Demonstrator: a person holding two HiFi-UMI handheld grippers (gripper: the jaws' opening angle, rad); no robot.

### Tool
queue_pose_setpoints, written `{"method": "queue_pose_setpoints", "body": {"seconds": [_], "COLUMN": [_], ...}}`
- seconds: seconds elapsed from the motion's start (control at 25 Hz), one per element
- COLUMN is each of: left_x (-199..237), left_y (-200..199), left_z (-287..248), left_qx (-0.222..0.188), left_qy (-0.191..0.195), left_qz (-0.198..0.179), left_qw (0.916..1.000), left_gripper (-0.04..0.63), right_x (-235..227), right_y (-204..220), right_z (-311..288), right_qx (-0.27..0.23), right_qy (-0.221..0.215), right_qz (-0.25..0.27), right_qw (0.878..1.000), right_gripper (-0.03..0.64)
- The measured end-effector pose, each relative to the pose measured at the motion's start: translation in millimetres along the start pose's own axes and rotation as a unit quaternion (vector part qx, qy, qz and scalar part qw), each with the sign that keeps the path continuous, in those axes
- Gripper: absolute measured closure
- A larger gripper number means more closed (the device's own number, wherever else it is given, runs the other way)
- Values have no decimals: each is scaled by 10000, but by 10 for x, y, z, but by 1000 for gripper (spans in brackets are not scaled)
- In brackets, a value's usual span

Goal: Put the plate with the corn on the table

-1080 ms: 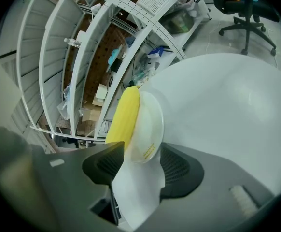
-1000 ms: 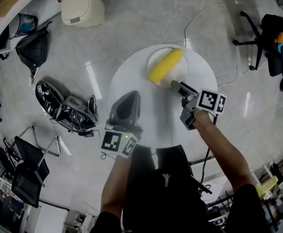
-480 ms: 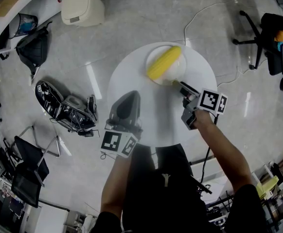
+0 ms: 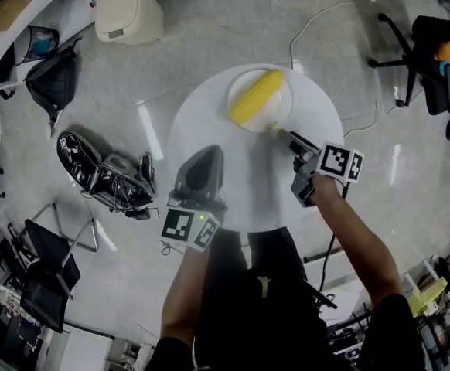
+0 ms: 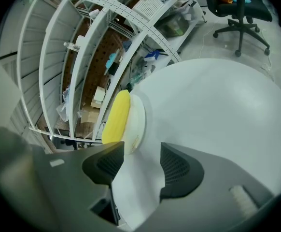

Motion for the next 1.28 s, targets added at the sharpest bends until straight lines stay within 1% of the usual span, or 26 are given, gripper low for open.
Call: {"method": "queue_pose_setpoints", "body": {"seconds": [0.08,0.2,0.4,0.52,0.72,0.84,1.08,1.28], "left_x": [-9,-25,-46,-60,-71,-58,-148,-249], "left_y": [3,17,15,-10,-66,-71,-36,-60], "left_z": [7,18,38,51,106,132,239,296], "left_qx": [-1,-4,19,9,-53,-44,86,71], "left_qy": [15,28,56,71,80,61,24,37], "left_qz": [-12,-23,-40,-49,-80,-169,-428,-431], "left_qw": [10000,10000,10000,10000,9999,9998,9990,9990], "left_gripper": [592,592,593,592,592,593,593,592], "right_x": [-30,-117,-237,-336,-358,-361,-383,-398], "right_y": [9,36,75,87,92,92,129,147], "right_z": [13,42,87,104,116,93,87,85], "right_qx": [15,66,105,143,150,187,295,369], "right_qy": [40,187,465,761,933,1043,1398,1695], "right_qz": [8,36,132,240,475,745,1312,1611], "right_qw": [10000,9998,9988,9967,9944,9916,9810,9716], "right_gripper": [390,455,520,606,611,611,611,611]}}
Point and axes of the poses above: the fingertips, and each gripper's own axes: z backward along the fingers, x to its left, y out of its underside, the point moved 1 cm from there along z, backward along the fingers
